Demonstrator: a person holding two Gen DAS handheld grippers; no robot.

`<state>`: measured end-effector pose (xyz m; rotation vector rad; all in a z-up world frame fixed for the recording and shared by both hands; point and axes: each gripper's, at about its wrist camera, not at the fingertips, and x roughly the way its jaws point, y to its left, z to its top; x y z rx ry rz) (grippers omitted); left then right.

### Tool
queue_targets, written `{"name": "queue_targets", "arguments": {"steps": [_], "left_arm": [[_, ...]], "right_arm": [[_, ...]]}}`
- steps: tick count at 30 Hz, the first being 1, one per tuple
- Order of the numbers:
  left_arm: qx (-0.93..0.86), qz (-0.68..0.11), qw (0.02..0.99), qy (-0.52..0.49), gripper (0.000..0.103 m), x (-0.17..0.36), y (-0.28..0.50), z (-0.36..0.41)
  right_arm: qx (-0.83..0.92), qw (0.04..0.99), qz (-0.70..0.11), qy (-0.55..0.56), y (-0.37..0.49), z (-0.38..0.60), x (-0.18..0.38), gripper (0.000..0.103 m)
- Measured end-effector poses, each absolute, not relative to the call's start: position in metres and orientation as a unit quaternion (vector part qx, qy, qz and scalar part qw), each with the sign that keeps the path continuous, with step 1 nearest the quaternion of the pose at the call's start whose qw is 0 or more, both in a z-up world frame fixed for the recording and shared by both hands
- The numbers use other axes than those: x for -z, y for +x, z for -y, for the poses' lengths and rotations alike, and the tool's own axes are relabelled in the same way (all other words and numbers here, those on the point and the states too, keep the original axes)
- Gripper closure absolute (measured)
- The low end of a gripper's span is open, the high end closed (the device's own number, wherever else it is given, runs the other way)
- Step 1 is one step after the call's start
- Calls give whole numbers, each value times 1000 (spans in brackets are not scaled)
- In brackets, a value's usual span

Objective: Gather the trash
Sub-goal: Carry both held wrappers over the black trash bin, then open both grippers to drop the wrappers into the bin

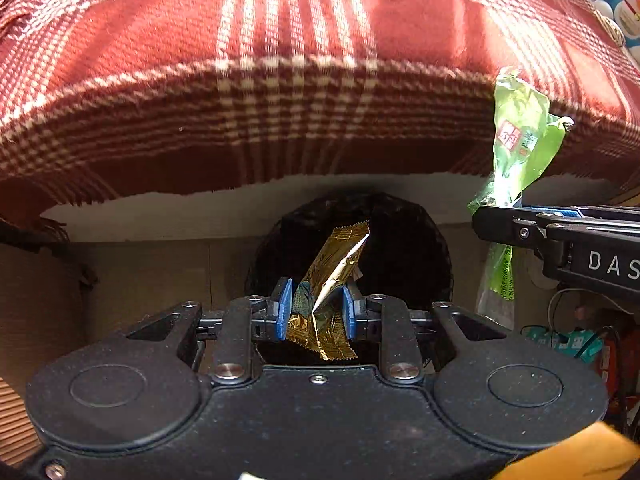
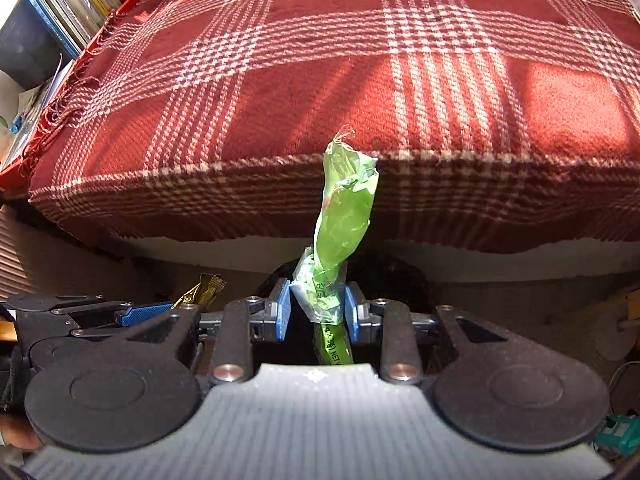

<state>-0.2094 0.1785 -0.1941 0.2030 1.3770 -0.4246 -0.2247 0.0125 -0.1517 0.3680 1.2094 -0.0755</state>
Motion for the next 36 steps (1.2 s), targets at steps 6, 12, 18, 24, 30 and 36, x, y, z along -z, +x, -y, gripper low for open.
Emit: {"name": "queue_targets", "arguments": {"steps": [6, 12, 18, 24, 30, 36], "left_arm": [[181, -663, 719, 107, 79, 256, -214, -185], [167, -691, 695, 107, 79, 294, -215, -190], [164, -700, 686, 110, 78, 310, -216, -187], [158, -705, 683, 106, 78, 325, -215, -179], [146, -704, 687, 101, 68, 327, -216, -179], [135, -701, 693, 98, 52, 324, -216, -181]], "right_arm": [[50, 781, -592, 192, -231, -22, 208, 69], [59, 757, -621, 195, -236, -30, 247, 69], [55, 745, -637, 189, -242, -36, 261, 68], [52, 737, -648, 187, -237, -33, 268, 67], [50, 736, -650, 185, -234, -35, 272, 54], [48, 737, -647, 188, -233, -32, 271, 42]]}}
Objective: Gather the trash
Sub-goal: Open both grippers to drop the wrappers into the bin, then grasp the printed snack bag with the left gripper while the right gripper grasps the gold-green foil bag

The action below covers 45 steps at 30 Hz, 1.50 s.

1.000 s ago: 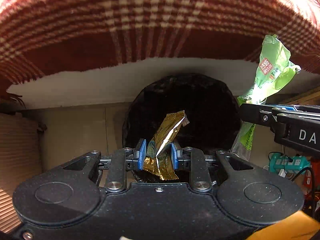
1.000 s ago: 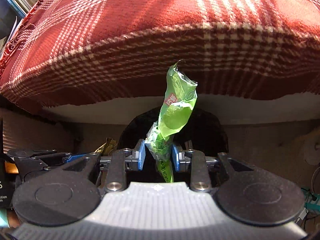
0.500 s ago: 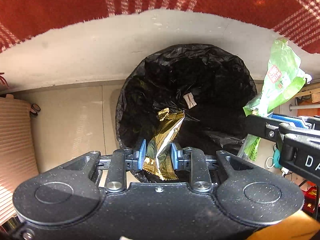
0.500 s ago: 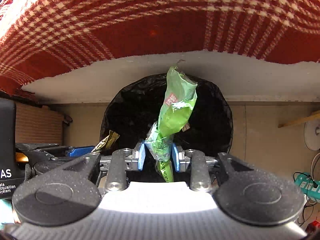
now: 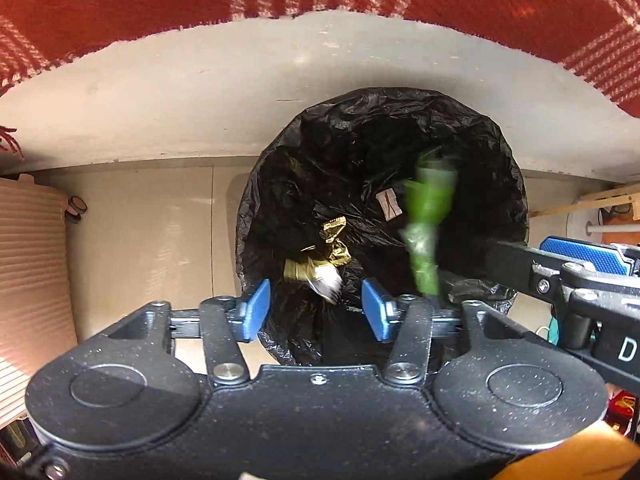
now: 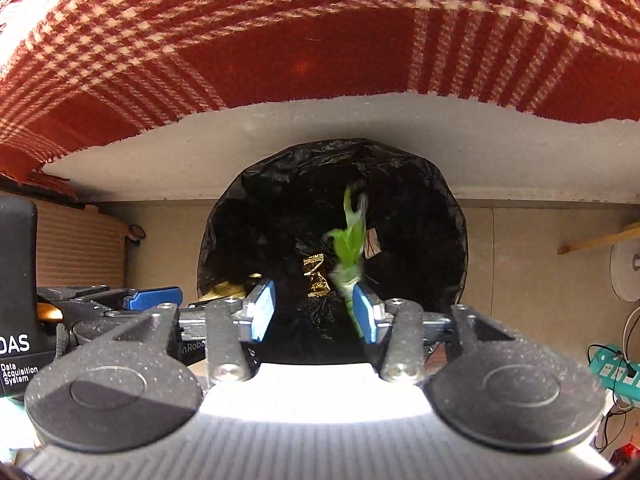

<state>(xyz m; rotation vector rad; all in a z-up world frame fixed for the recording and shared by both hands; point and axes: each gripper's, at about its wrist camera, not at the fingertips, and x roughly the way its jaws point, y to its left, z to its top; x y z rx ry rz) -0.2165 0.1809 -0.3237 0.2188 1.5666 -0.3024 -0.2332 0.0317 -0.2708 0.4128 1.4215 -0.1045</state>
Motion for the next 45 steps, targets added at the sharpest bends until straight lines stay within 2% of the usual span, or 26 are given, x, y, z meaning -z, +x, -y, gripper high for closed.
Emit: {"name": "queue_targets", "arguments": {"steps": [3, 13, 20, 23, 25, 31, 37, 40, 45], "left_arm": [[130, -702, 694, 93, 48, 322, -216, -183], [130, -693, 705, 83, 45, 304, -214, -181], [140, -662, 732, 80, 44, 254, -215, -178], [150, -633, 756, 75, 43, 216, -217, -180], [159, -605, 777, 70, 38, 180, -218, -181], [182, -524, 832, 31, 23, 83, -208, -186], [205, -448, 870, 10, 18, 1, -176, -179], [200, -417, 886, 11, 15, -21, -161, -172], [171, -406, 898, -2, 15, -36, -130, -160]], "right_arm": [[49, 737, -647, 189, -233, -31, 271, 40], [51, 746, -637, 186, -235, -25, 254, 39], [38, 769, -614, 170, -236, -22, 217, 38], [29, 789, -592, 163, -237, -20, 183, 38], [23, 805, -572, 156, -238, -17, 155, 37], [23, 857, -495, 142, -232, -5, 57, 27], [45, 907, -401, 121, -213, 20, -31, 18], [56, 923, -364, 110, -193, 39, -63, 16], [65, 935, -337, 89, -153, 73, -82, 15]]}}
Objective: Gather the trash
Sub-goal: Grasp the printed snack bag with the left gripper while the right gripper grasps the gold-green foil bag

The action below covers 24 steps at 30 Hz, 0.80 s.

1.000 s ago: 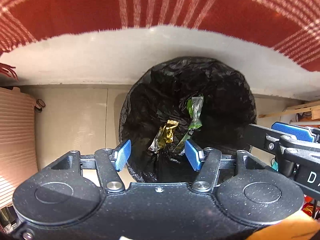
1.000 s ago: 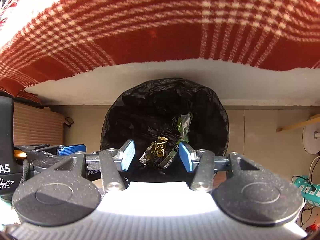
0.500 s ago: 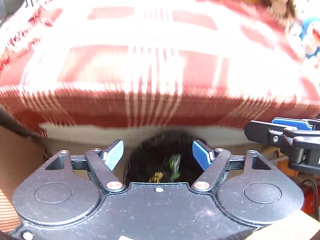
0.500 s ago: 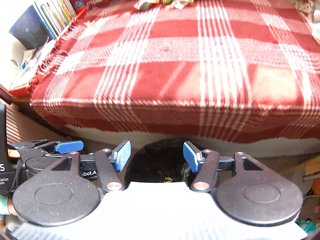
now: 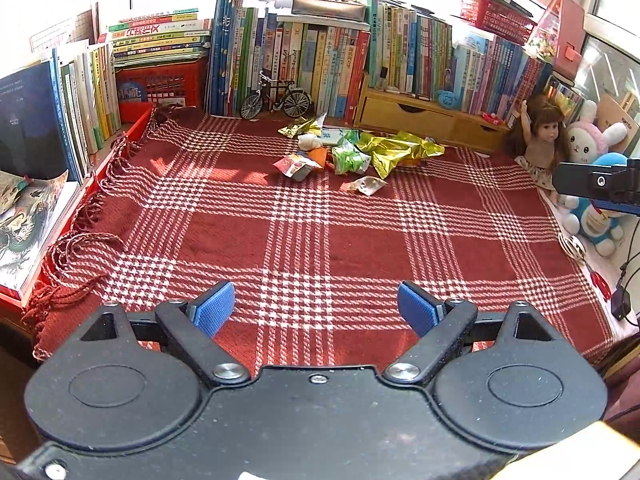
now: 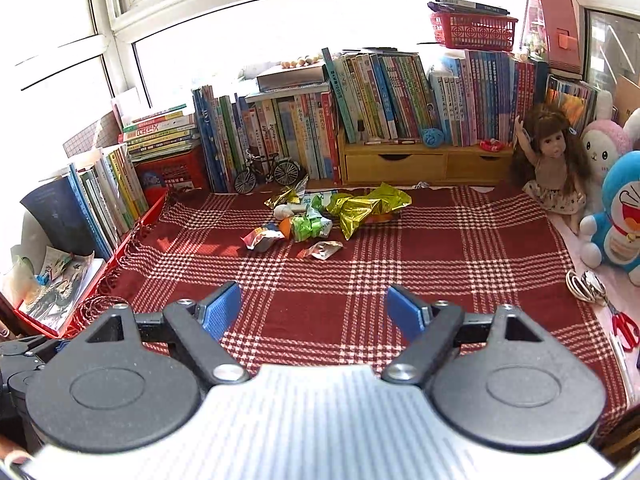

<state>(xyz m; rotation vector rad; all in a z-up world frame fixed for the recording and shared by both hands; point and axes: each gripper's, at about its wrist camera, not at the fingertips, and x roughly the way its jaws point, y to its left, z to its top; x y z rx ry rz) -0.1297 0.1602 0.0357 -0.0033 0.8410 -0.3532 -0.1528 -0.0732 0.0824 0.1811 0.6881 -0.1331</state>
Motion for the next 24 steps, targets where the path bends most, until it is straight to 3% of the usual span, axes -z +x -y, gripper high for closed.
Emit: {"name": "queue_targets", "arguments": {"steps": [12, 24], "left_arm": [[38, -435, 896, -83, 15, -6, 11, -108], [-52, -469, 871, -141, 16, 51, 127, -54]], "right_arm": [[33, 925, -373, 69, -9, 182, -62, 15], [19, 878, -454, 153, 106, 281, 22, 6]]}}
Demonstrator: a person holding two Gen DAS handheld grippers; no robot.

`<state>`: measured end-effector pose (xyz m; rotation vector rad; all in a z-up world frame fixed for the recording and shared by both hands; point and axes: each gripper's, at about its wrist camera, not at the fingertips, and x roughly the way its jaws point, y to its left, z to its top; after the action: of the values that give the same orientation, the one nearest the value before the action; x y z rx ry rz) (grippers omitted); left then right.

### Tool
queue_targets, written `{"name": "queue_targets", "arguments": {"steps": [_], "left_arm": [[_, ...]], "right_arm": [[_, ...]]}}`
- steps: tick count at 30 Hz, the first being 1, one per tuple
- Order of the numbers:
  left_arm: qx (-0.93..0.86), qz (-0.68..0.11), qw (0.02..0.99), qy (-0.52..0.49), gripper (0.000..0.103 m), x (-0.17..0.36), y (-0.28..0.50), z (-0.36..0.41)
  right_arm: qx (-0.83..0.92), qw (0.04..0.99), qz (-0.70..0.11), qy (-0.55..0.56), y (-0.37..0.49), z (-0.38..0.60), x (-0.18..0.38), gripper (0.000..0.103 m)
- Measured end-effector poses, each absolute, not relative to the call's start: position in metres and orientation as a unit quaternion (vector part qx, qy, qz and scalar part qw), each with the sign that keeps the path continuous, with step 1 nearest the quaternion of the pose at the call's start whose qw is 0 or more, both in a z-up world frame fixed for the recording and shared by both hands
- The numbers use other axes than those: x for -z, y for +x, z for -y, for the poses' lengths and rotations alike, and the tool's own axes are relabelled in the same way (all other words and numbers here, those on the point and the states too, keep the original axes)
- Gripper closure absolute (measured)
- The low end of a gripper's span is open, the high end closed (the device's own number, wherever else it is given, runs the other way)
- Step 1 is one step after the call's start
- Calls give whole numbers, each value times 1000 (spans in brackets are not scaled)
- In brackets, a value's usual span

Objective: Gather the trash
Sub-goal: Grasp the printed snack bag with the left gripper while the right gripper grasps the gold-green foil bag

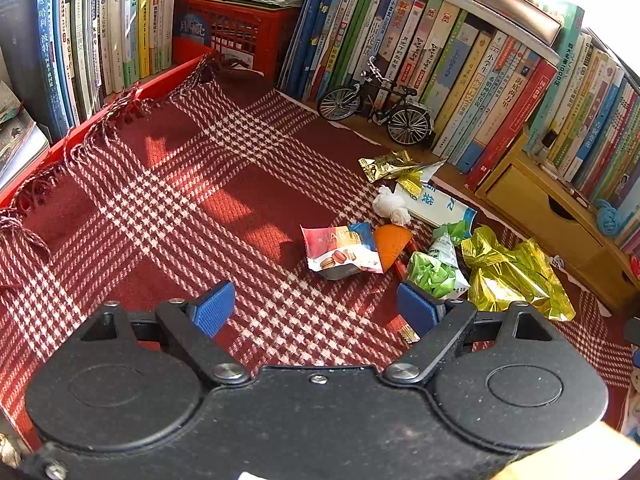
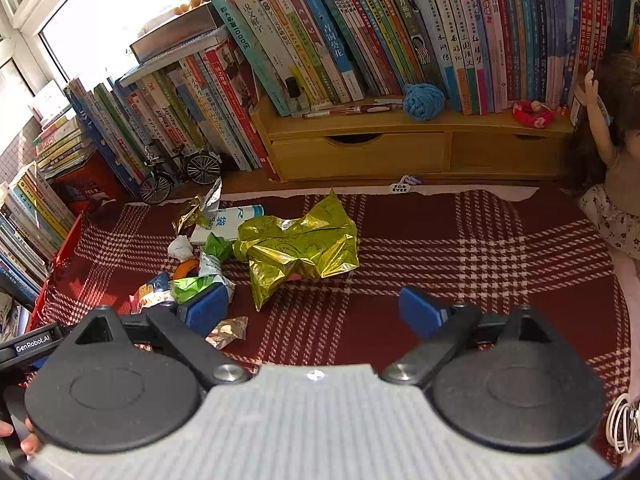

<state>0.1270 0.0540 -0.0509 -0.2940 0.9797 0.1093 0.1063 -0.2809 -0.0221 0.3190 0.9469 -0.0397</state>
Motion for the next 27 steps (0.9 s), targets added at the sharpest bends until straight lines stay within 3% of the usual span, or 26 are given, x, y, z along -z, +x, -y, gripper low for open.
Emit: {"name": "queue_targets", "arguments": {"steps": [13, 24, 27], "left_arm": [[-109, -472, 852, -197, 16, 101, 191, -48], [-115, -479, 848, -196, 16, 129, 213, -40], [-111, -481, 845, -207, 22, 136, 215, -36]], "right_arm": [[1, 824, -504, 257, 184, 306, 98, 2], [-28, 811, -533, 241, 226, 291, 135, 0], [-38, 809, -533, 247, 230, 290, 141, 2]]}}
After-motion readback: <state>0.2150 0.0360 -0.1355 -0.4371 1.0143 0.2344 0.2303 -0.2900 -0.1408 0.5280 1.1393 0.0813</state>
